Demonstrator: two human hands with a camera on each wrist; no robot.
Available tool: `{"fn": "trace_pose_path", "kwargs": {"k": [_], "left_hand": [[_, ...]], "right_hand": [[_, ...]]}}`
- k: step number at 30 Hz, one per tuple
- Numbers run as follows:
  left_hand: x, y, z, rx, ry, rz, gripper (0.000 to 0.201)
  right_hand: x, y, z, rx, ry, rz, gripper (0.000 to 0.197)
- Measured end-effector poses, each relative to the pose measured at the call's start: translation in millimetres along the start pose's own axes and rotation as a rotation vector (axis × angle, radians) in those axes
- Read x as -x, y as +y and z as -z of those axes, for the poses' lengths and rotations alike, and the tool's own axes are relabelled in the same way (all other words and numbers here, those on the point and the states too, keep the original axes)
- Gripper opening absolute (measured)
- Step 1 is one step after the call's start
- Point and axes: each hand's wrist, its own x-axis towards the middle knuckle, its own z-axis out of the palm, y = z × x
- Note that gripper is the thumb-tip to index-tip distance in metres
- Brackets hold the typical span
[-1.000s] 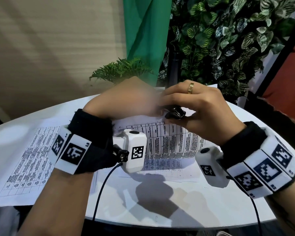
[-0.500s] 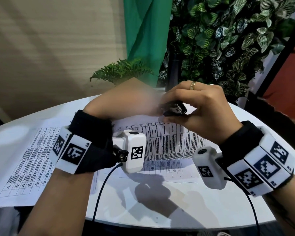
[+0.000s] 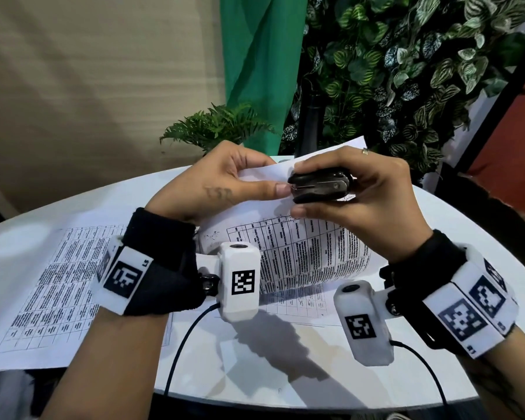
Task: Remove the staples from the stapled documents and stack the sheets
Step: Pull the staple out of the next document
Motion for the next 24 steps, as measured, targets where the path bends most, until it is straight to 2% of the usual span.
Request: {"fn": "trace_pose_path", "kwargs": {"k": [6,10,16,22,24], "left_hand": [[1.9,-1.3,-4.7,0.011,0.061,0.005,0.002],[-1.7,-5.5,-9.7,-0.051,0.134,-0.030,0.024],[-4.5,-3.7,-20.1,-0.184,0.229,-0.049,0.022],[-9.7,-4.9,-21.7,-0.318,0.324,-0.001,0.015],[-12.7,-6.9,-22.3,-0.352,0.355,0.010,0.020]], "right_hand": [[-0.4,-1.8,-0.7,-0.075,0.011,-0.045,0.040],[-0.5,-4.4,-2.9,0.137,0.035,0.072,0.035],[-0.7,1.0,-9.0,0.503,0.072,0.283,0.022],[0.1,3.2,-15.5,0.649,0.101,0.299,0.017],[0.7,3.7,-17.8,0.663,0.121,0.284,0.017]]}}
